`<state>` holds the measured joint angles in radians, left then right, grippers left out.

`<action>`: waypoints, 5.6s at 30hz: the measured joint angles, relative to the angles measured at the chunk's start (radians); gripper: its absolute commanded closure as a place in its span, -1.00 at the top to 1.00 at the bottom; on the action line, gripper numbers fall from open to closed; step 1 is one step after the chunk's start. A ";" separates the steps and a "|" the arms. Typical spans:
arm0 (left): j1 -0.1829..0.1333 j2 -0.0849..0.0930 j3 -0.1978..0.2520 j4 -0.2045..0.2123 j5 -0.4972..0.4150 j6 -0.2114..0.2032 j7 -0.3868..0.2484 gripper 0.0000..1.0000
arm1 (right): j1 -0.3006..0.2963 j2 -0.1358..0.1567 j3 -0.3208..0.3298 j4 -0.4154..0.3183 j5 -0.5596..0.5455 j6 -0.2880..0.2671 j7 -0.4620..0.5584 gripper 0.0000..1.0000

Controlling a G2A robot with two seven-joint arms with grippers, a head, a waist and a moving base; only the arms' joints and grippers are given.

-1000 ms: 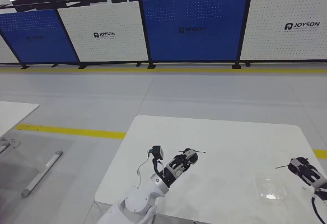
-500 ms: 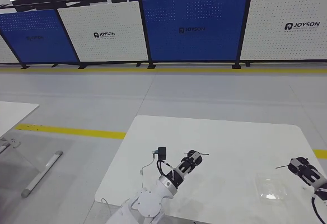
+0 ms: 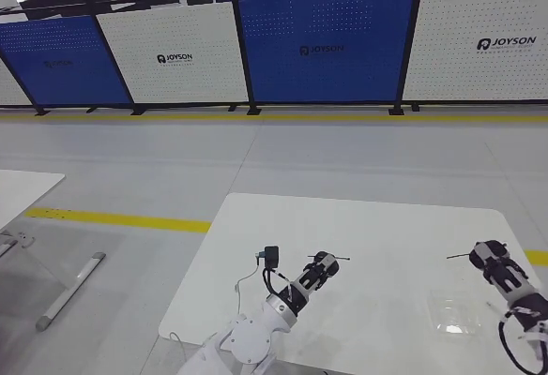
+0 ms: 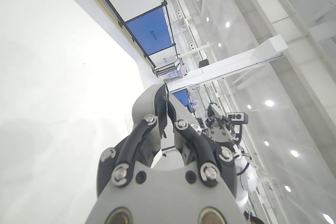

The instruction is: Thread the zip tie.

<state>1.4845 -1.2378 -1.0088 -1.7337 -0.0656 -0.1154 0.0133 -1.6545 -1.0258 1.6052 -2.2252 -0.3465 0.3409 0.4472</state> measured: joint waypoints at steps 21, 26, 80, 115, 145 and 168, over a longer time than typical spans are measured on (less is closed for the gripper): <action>0.000 0.000 0.000 0.000 0.000 0.000 0.000 -1.00 | 0.105 -0.006 -0.089 0.076 -0.007 -0.054 0.079 -1.00; 0.000 0.000 0.000 0.000 0.000 0.000 0.000 -1.00 | 0.212 -0.010 -0.145 0.146 -0.029 -0.060 0.121 -1.00; -0.041 -0.016 0.054 0.043 0.062 -0.018 0.048 -1.00 | 0.390 -0.064 -0.474 0.358 -0.091 -0.102 0.043 -1.00; -0.041 -0.016 0.054 0.043 0.062 -0.018 0.048 -1.00 | 0.276 -0.082 -0.496 0.297 -0.234 -0.116 -0.123 -1.00; -0.041 -0.016 0.054 0.043 0.062 -0.018 0.048 -1.00 | 0.273 -0.107 -0.489 0.300 -0.270 -0.137 -0.100 -1.00; -0.041 -0.016 0.054 0.043 0.062 -0.018 0.048 -1.00 | 0.277 -0.126 -0.491 0.304 -0.309 -0.143 -0.080 -1.00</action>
<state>1.4433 -1.2540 -0.9552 -1.6909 -0.0033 -0.1334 0.0609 -1.3774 -1.1514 1.1142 -1.9213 -0.6550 0.1981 0.3674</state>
